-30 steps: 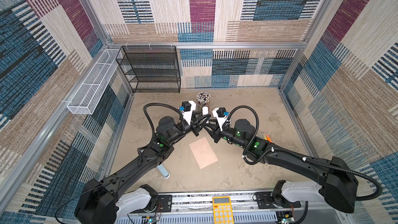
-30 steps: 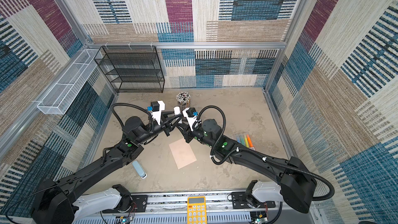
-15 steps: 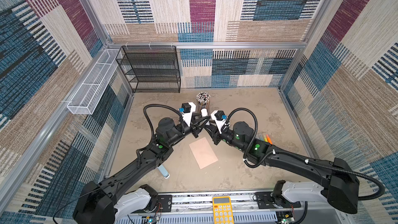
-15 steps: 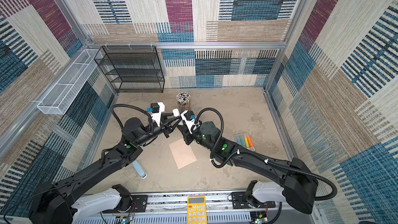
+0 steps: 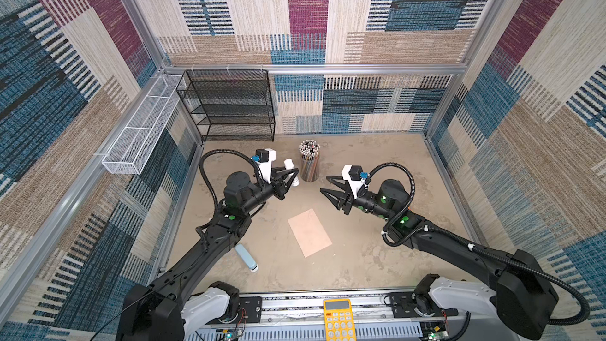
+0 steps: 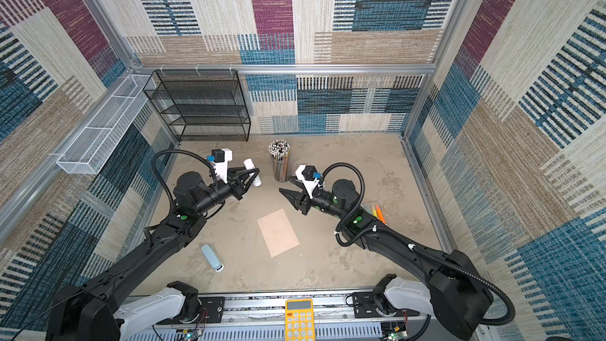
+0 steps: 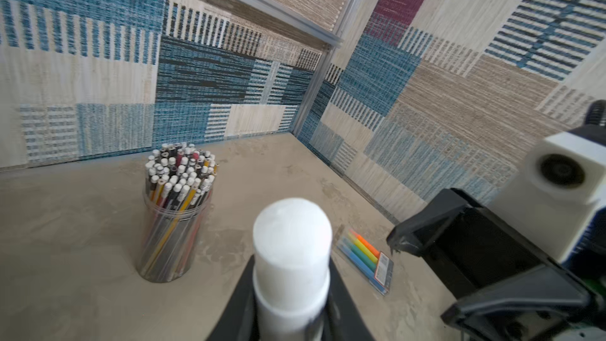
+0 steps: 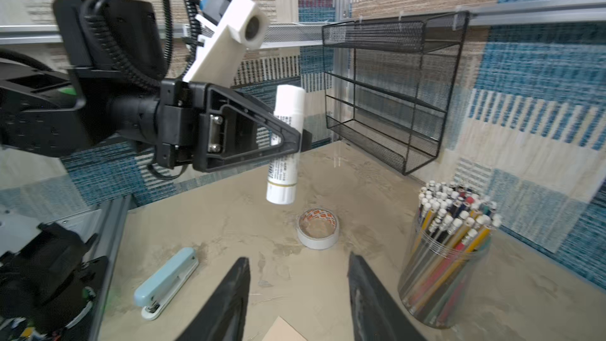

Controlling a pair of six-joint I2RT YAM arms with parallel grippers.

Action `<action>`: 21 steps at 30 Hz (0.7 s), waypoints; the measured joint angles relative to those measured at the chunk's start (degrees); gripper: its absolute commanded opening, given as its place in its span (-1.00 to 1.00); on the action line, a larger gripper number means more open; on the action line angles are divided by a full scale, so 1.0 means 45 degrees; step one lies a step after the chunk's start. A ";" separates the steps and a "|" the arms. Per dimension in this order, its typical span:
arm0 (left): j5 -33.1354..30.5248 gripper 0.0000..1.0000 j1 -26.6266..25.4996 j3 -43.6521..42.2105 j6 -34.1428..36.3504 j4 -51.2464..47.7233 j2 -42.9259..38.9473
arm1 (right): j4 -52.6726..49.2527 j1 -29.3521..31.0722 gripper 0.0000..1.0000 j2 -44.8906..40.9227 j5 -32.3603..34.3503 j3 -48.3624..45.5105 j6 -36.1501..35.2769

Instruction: Place the letter into the envelope and seal it

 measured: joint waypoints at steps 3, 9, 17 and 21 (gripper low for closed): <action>0.1433 -1.00 0.0141 0.0136 -0.1044 0.1273 0.0777 | 0.0738 -0.0486 0.13 0.0767 -0.1802 0.0019 0.0593; 0.3891 -1.00 0.0151 0.0330 -0.2832 0.3725 0.1749 | 0.2108 -0.0928 0.26 0.2205 -0.4692 0.0398 0.1821; 0.5236 -1.00 0.0092 0.0325 -0.3721 0.5518 0.2084 | 0.3487 -0.1103 0.38 0.3211 -0.6382 0.0884 0.3050; 0.5552 -1.00 0.0034 0.0321 -0.3891 0.5994 0.2322 | 0.3997 -0.1112 0.39 0.3536 -0.6941 0.1287 0.3589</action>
